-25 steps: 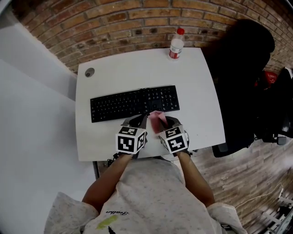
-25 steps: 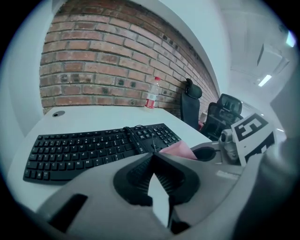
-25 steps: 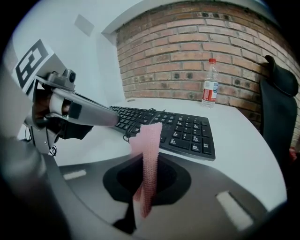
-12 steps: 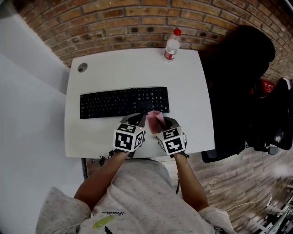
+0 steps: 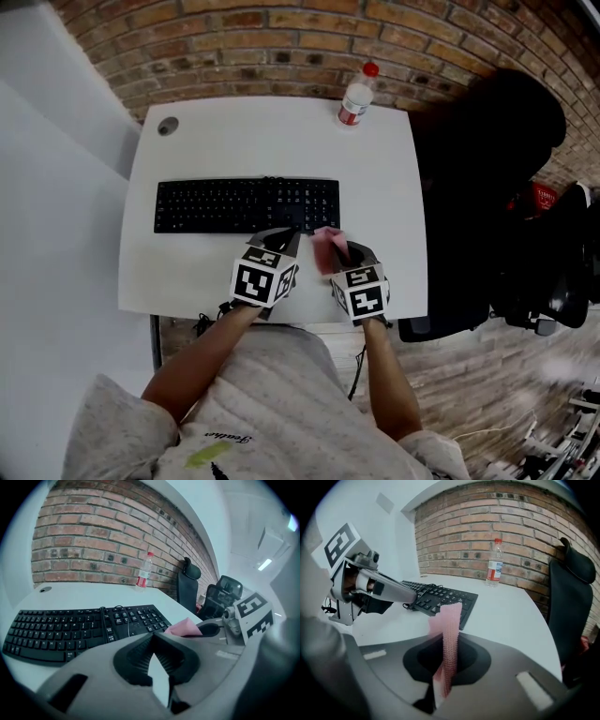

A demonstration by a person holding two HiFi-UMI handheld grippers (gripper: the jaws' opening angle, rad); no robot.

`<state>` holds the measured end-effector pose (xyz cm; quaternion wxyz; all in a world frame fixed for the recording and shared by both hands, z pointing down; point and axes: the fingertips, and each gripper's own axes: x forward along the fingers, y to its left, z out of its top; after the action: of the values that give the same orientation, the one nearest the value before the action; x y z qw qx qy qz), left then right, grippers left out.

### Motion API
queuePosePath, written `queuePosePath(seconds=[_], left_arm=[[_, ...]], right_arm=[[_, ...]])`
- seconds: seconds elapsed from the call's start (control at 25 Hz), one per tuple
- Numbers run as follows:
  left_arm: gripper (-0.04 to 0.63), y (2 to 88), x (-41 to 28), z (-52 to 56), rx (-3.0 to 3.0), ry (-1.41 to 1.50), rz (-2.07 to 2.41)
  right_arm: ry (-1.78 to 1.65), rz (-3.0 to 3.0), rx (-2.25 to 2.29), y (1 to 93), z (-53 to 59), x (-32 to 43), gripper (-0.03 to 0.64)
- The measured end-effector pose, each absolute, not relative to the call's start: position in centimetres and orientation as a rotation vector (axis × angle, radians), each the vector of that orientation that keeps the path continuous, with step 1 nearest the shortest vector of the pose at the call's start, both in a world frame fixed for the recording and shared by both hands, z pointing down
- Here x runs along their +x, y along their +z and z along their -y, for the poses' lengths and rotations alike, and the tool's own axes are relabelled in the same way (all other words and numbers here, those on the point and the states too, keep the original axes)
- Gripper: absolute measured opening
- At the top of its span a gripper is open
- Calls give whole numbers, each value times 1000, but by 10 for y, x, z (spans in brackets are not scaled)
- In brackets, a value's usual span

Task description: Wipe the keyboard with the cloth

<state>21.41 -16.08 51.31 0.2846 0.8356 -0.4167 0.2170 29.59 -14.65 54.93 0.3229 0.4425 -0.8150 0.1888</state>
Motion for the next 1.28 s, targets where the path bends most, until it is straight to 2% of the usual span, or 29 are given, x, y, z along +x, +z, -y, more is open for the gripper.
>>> queuePosePath(seconds=[0.76, 1.28], left_arm=[[-11, 512, 232, 169, 2245, 510, 1064], [-11, 506, 206, 171, 2242, 471, 1113]], right_arm=[[624, 2069, 1417, 520, 159, 360, 25], [745, 2077, 1511, 521, 178, 340, 25]])
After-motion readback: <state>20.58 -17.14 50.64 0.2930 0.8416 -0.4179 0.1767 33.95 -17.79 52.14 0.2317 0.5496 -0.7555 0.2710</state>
